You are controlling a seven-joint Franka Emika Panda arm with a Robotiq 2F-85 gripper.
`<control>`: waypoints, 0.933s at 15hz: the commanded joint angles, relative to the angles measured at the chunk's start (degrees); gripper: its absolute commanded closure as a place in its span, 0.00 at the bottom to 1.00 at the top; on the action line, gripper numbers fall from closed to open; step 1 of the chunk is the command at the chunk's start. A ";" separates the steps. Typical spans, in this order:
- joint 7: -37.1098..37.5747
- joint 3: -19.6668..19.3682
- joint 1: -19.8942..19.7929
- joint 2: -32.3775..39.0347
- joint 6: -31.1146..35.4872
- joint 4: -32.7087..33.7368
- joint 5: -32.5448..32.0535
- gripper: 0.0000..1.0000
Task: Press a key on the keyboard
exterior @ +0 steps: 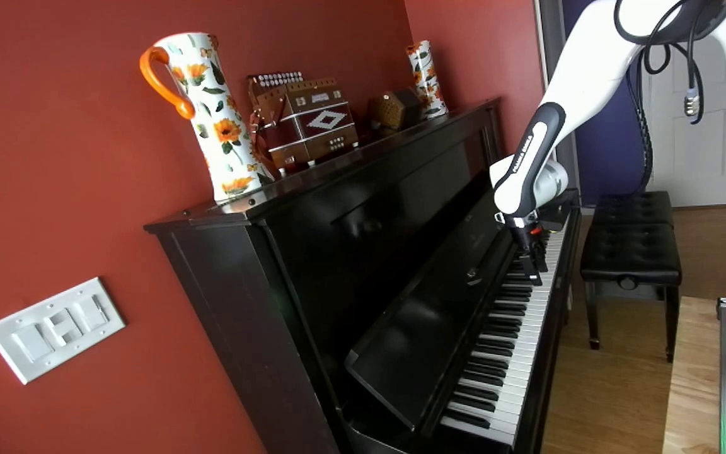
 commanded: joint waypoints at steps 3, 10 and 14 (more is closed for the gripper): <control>-7.12 1.73 -3.79 6.98 5.89 2.35 1.93 0.64; -9.35 4.03 -6.47 11.26 8.72 4.18 1.64 1.00; -9.81 5.18 -7.57 13.10 10.53 5.10 1.58 1.00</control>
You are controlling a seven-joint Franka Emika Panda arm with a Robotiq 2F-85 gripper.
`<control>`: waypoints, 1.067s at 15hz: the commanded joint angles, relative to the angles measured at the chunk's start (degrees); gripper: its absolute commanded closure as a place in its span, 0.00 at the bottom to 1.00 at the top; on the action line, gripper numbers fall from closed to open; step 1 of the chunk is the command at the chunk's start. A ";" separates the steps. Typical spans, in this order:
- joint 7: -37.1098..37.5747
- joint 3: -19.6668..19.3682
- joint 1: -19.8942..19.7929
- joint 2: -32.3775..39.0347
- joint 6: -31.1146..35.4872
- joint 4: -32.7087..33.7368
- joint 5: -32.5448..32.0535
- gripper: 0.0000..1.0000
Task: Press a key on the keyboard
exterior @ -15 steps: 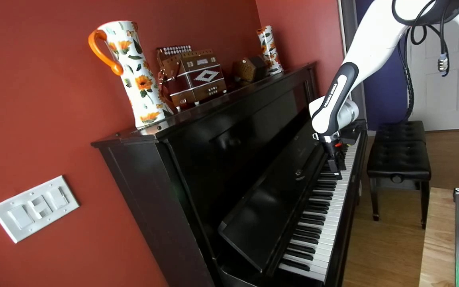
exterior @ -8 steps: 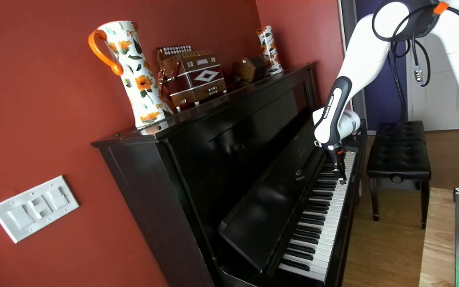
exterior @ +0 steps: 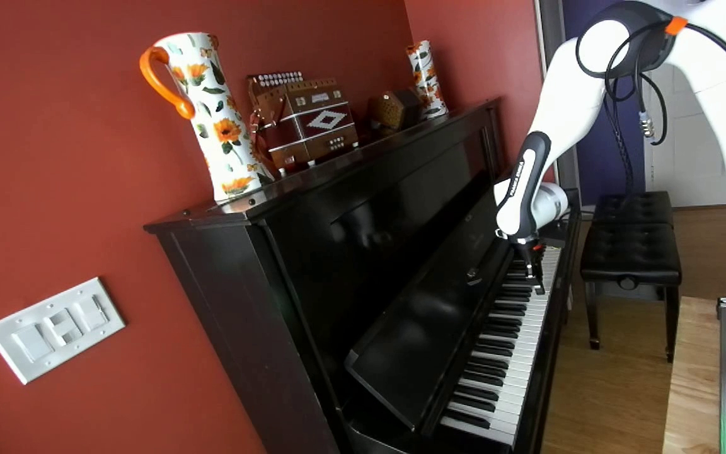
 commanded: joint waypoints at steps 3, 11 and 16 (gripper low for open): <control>-1.99 2.06 -2.60 3.59 2.98 1.84 0.58 1.00; -2.69 2.93 -3.87 5.47 3.94 3.01 0.16 1.00; -2.79 3.08 -3.98 6.09 4.06 3.48 -0.21 1.00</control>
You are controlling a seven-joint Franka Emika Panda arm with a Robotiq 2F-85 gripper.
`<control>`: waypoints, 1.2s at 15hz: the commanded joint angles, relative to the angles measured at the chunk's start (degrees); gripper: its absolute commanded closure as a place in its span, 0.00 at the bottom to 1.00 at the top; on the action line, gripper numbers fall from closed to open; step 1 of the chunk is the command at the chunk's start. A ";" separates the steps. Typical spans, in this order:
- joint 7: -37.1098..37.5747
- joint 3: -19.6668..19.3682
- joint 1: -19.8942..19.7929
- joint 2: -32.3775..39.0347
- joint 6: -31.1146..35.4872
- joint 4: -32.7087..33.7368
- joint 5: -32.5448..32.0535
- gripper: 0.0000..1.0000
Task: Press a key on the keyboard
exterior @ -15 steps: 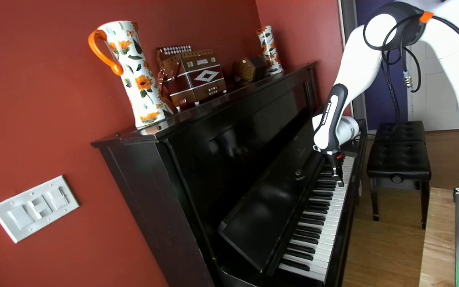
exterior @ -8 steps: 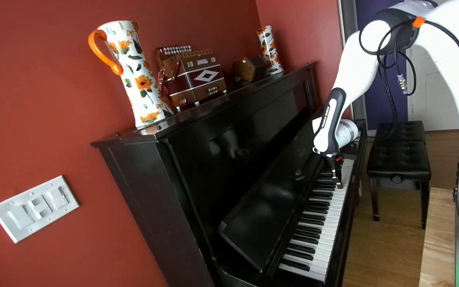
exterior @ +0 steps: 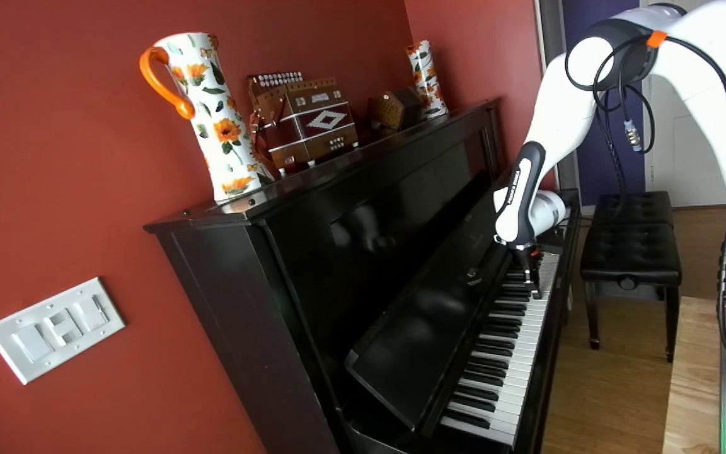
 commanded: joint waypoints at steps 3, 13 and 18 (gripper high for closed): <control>-1.37 0.77 -1.33 1.70 1.53 0.79 -0.35 1.00; -1.70 0.80 -1.65 2.47 1.82 1.04 -0.46 1.00; -1.67 0.89 -1.66 3.25 1.77 1.38 -0.61 1.00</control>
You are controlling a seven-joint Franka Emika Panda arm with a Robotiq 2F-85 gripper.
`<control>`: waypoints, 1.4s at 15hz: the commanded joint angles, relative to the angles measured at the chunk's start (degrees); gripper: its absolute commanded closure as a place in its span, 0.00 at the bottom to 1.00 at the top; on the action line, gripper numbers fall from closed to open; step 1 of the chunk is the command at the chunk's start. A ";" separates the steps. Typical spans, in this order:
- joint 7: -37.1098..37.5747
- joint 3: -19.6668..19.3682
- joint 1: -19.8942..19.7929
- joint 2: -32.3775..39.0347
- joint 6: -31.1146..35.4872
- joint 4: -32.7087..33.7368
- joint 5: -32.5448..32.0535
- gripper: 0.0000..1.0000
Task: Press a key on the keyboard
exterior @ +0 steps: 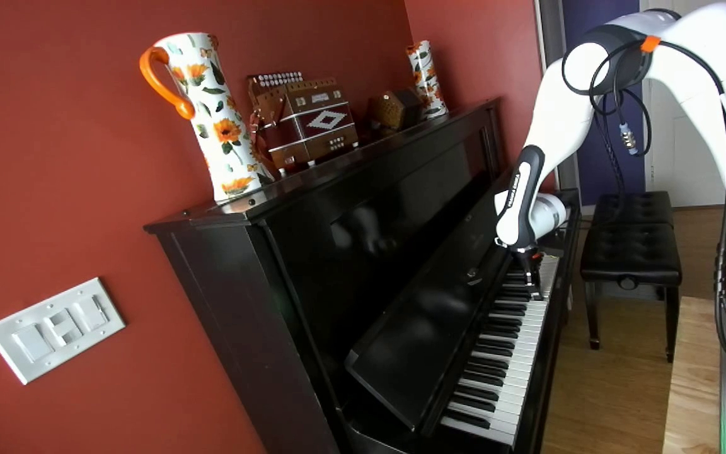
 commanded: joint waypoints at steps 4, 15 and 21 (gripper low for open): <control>-0.79 0.80 -1.11 1.97 0.78 0.94 -0.72 1.00; -0.27 0.41 -0.97 -0.35 0.43 -0.21 -0.89 1.00; -0.23 0.28 -0.80 -2.97 0.06 -1.07 -0.89 1.00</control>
